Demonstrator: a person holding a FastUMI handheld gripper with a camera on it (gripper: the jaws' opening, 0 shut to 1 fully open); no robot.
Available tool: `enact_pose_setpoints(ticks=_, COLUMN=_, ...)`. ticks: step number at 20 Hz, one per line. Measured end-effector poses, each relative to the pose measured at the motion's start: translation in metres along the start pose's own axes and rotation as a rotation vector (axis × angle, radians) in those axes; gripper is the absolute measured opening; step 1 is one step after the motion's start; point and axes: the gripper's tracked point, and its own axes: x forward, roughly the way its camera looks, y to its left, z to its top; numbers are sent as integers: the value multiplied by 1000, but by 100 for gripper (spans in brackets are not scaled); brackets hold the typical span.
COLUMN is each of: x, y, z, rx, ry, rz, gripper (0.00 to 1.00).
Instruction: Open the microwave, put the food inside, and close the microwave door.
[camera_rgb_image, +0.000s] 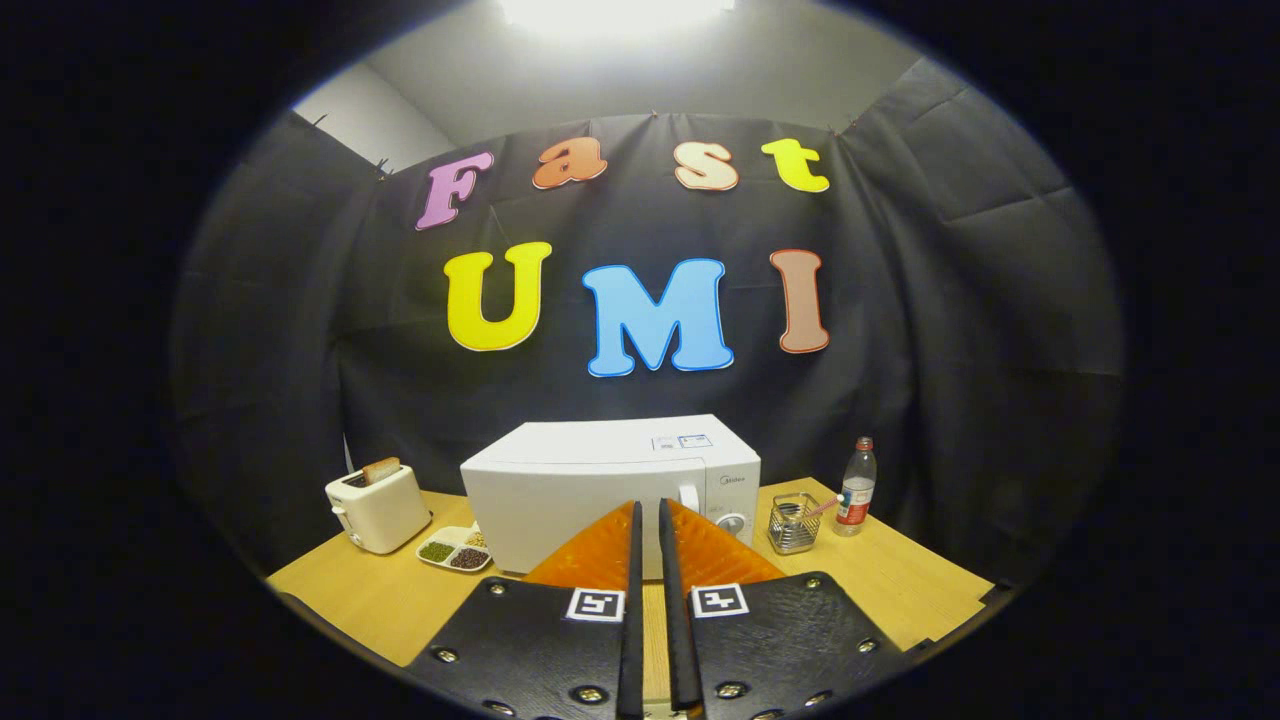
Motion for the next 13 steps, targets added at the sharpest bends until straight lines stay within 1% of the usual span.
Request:
enact_pose_setpoints(ticks=1, x=-10, y=2, z=2, rx=-2, ry=-9, rz=1, gripper=10)
enact_pose_setpoints(ticks=3, x=-27, y=10, z=1, rx=-1, ry=-22, rz=21, gripper=16)
enact_pose_setpoints(ticks=5, x=-44, y=15, z=-1, rx=2, ry=-26, rz=37, gripper=44)
enact_pose_setpoints(ticks=6, x=-51, y=18, z=-2, rx=5, ry=-28, rz=40, gripper=63)
enact_pose_setpoints(ticks=8, x=-67, y=21, z=-2, rx=12, ry=-32, rz=48, gripper=81)
enact_pose_setpoints(ticks=9, x=-74, y=23, z=0, rx=12, ry=-35, rz=55, gripper=83)
enact_pose_setpoints(ticks=13, x=-96, y=24, z=12, rx=-6, ry=-72, rz=66, gripper=83)
